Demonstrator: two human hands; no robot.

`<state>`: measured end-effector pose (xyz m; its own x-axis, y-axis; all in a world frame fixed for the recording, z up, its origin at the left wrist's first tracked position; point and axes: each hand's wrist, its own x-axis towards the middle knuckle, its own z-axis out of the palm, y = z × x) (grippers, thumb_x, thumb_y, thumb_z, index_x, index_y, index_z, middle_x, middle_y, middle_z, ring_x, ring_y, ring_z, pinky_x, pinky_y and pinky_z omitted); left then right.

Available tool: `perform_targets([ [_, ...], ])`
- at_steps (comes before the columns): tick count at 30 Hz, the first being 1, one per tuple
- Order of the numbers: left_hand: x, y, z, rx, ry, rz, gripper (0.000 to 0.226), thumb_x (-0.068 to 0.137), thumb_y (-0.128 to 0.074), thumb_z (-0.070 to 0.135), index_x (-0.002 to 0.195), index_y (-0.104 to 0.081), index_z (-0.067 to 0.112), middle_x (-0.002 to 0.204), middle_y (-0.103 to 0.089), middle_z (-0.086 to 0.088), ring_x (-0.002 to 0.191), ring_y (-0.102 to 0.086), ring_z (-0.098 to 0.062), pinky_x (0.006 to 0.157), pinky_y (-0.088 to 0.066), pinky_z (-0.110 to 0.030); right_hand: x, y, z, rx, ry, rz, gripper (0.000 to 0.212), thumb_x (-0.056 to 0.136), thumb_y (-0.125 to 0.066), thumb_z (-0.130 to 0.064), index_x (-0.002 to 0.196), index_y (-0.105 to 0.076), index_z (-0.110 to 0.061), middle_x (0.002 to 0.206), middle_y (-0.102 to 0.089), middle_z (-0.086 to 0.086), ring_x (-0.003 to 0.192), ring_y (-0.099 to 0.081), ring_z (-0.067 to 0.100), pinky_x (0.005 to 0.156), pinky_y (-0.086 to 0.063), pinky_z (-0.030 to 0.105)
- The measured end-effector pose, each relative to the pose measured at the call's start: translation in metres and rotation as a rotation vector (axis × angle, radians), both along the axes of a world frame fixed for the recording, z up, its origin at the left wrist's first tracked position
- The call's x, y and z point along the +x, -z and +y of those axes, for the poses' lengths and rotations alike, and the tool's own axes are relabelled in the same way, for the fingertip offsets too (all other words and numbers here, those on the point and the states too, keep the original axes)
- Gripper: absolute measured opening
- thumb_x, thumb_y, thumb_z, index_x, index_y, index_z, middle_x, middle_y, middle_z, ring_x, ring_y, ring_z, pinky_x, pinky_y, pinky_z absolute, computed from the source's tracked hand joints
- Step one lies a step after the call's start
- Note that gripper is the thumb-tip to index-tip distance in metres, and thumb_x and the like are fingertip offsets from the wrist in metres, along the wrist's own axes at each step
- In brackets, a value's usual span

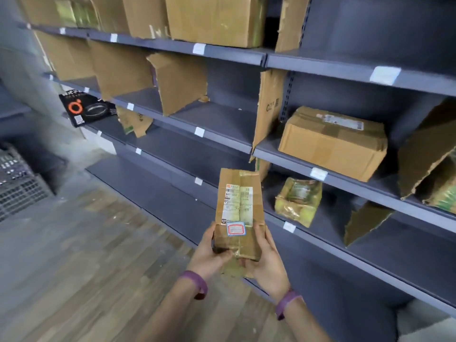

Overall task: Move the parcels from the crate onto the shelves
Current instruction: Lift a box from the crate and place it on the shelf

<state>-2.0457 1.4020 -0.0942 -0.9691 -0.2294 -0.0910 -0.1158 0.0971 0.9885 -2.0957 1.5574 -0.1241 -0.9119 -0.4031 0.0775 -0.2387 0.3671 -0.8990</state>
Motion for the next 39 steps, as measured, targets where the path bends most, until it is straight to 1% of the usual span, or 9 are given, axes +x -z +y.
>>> perform_targets([
  [5, -0.022, -0.004, -0.114, 0.017, -0.030, 0.008, 0.072, 0.079, -0.063, -0.009, 0.138, -0.037, 0.024, 0.123, -0.057, 0.011, 0.105, -0.055, 0.012, 0.089, -0.045, -0.010, -0.024, -0.010, -0.109, -0.032, -0.079, 0.001, 0.095, 0.079, -0.079, -0.027, 0.150, -0.016, -0.034, 0.159, -0.015, -0.013, 0.145, -0.011, -0.005, 0.117, -0.021, 0.018],
  [9, -0.045, -0.003, -0.195, 0.004, -0.022, -0.005, 0.074, 0.080, -0.065, -0.005, 0.139, -0.034, 0.027, 0.121, -0.058, 0.012, 0.104, -0.056, 0.009, 0.086, -0.045, -0.010, -0.041, -0.022, -0.187, -0.137, -0.062, -0.015, 0.084, 0.083, -0.074, -0.014, 0.147, -0.024, -0.039, 0.149, -0.041, -0.010, 0.138, -0.037, 0.005, 0.114, -0.032, 0.028],
  [14, -0.073, 0.001, -0.265, 0.000, -0.038, -0.022, 0.076, 0.080, -0.065, -0.006, 0.143, -0.033, 0.022, 0.121, -0.058, 0.009, 0.107, -0.056, 0.004, 0.091, -0.044, -0.015, -0.066, -0.025, -0.257, -0.169, -0.055, -0.048, 0.085, 0.083, -0.075, -0.012, 0.147, -0.024, -0.034, 0.145, -0.047, -0.005, 0.134, -0.045, 0.010, 0.112, -0.037, 0.035],
  [21, -0.118, 0.014, -0.353, -0.014, -0.106, -0.039, 0.068, 0.077, -0.059, -0.019, 0.129, -0.040, 0.021, 0.106, -0.061, 0.009, 0.084, -0.061, 0.014, 0.070, -0.047, -0.006, -0.125, -0.003, -0.351, -0.157, -0.083, -0.126, 0.090, 0.080, -0.077, -0.012, 0.145, -0.021, -0.039, 0.142, -0.041, -0.024, 0.125, -0.038, -0.020, 0.095, -0.031, -0.001],
  [28, -0.181, 0.008, -0.467, -0.079, -0.271, -0.073, 0.066, 0.074, -0.064, -0.019, 0.118, -0.041, 0.025, 0.097, -0.056, 0.019, 0.075, -0.053, 0.027, 0.063, -0.040, 0.002, -0.203, 0.023, -0.482, -0.148, -0.149, -0.245, 0.093, 0.081, -0.075, -0.008, 0.148, -0.017, -0.035, 0.131, -0.049, -0.030, 0.117, -0.049, -0.016, 0.100, -0.037, 0.008],
  [30, -0.194, 0.004, -0.500, -0.110, -0.302, -0.098, 0.067, 0.072, -0.066, -0.019, 0.122, -0.041, 0.018, 0.097, -0.054, 0.019, 0.078, -0.055, 0.023, 0.063, -0.038, 0.004, -0.222, 0.023, -0.520, -0.137, -0.189, -0.212, 0.092, 0.078, -0.075, -0.009, 0.145, -0.020, -0.040, 0.137, -0.042, -0.031, 0.121, -0.042, -0.020, 0.101, -0.032, 0.004],
  [34, -0.212, -0.003, -0.562, -0.140, -0.386, -0.127, 0.069, 0.071, -0.070, -0.015, 0.130, -0.044, 0.011, 0.104, -0.055, 0.011, 0.099, -0.054, -0.009, 0.072, -0.040, -0.002, -0.250, 0.020, -0.592, -0.121, -0.271, -0.195, 0.093, 0.075, -0.074, -0.012, 0.151, -0.023, -0.030, 0.148, -0.041, -0.016, 0.133, -0.039, -0.006, 0.113, -0.032, 0.021],
  [37, -0.221, -0.004, -0.603, -0.123, -0.444, -0.144, 0.066, 0.072, -0.067, -0.018, 0.127, -0.044, 0.011, 0.099, -0.055, 0.012, 0.088, -0.054, -0.002, 0.066, -0.043, -0.002, -0.266, 0.022, -0.639, -0.118, -0.323, -0.194, 0.092, 0.075, -0.073, -0.012, 0.151, -0.024, -0.028, 0.147, -0.042, -0.015, 0.134, -0.039, -0.004, 0.113, -0.033, 0.023],
  [39, -0.226, -0.004, -0.631, -0.096, -0.471, -0.141, 0.066, 0.073, -0.067, -0.017, 0.127, -0.044, 0.013, 0.105, -0.056, 0.005, 0.089, -0.055, -0.004, 0.070, -0.045, -0.007, -0.275, 0.024, -0.669, -0.111, -0.354, -0.195, 0.092, 0.074, -0.073, -0.015, 0.149, -0.023, -0.037, 0.146, -0.040, -0.023, 0.132, -0.037, -0.011, 0.109, -0.031, 0.014],
])
